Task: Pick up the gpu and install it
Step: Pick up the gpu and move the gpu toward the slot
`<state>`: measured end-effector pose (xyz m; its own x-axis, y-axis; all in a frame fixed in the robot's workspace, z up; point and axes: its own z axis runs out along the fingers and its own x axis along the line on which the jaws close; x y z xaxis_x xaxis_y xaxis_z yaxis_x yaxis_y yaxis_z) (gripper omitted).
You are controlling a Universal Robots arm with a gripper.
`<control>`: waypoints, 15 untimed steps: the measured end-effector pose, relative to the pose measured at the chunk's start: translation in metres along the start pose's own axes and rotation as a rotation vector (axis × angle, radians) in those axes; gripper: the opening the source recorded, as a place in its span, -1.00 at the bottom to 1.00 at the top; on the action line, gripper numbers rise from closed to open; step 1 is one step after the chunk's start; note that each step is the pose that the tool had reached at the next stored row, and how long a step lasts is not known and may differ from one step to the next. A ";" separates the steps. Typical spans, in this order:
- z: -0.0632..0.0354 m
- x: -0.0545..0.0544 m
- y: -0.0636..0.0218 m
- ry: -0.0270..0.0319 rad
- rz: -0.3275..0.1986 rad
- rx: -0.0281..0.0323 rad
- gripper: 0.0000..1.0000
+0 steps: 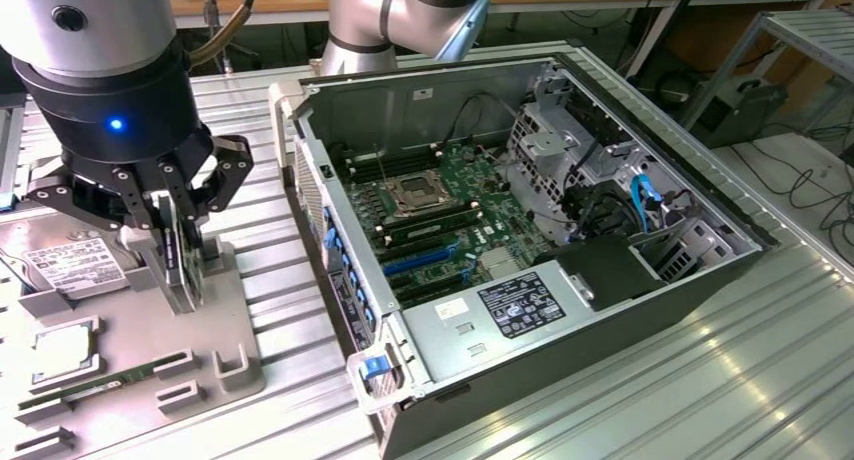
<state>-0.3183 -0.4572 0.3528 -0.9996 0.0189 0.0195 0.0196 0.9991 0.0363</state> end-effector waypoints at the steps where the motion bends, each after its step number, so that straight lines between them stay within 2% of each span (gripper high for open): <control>1: -0.0005 0.000 0.0000 0.0000 0.000 -0.0003 -0.45; 10: -0.0061 0.000 0.0002 0.0024 0.000 -0.0002 -0.45; 15: -0.0128 0.000 0.0005 0.0046 0.000 -0.0002 -0.45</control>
<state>-0.3182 -0.4572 0.3657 -0.9995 0.0189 0.0241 0.0198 0.9991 0.0364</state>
